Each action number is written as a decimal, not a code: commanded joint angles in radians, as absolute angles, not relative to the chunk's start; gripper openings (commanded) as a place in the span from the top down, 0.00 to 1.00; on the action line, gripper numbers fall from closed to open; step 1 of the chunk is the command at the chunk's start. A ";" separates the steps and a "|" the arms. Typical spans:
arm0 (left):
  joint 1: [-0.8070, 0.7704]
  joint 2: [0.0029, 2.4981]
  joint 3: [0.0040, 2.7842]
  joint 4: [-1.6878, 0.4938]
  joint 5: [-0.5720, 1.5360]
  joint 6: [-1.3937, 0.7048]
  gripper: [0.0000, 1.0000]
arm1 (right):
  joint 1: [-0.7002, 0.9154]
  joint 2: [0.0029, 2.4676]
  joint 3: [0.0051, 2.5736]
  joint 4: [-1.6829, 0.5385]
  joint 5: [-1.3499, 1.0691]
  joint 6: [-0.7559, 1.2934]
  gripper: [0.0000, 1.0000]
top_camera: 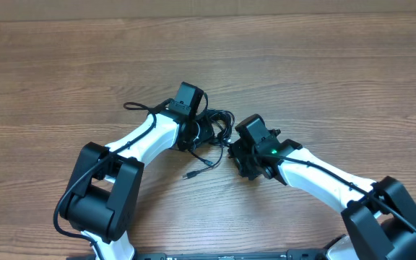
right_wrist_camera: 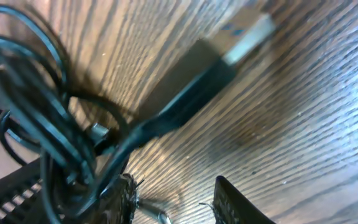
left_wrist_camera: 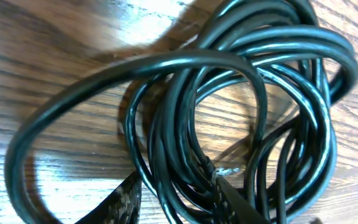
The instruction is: Untangle cables
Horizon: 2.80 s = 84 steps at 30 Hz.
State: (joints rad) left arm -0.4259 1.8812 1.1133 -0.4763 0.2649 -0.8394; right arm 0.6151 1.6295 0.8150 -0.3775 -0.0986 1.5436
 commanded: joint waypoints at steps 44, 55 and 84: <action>-0.432 1.885 1.113 -0.467 0.259 -0.868 0.96 | 0.622 1.710 0.824 -0.271 -0.152 1.626 0.83; -0.432 1.885 1.113 -0.467 0.255 -0.868 0.96 | 0.622 1.710 0.824 -0.256 -0.226 1.626 0.82; -0.226 1.640 1.131 -0.362 0.635 -0.223 0.96 | 0.593 1.576 0.827 -0.319 -0.176 1.198 0.96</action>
State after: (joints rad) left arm -0.2527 1.7508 1.1133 -0.3698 0.5426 -0.3313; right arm 0.5961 1.6005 0.8154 -0.3080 -0.2115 1.2472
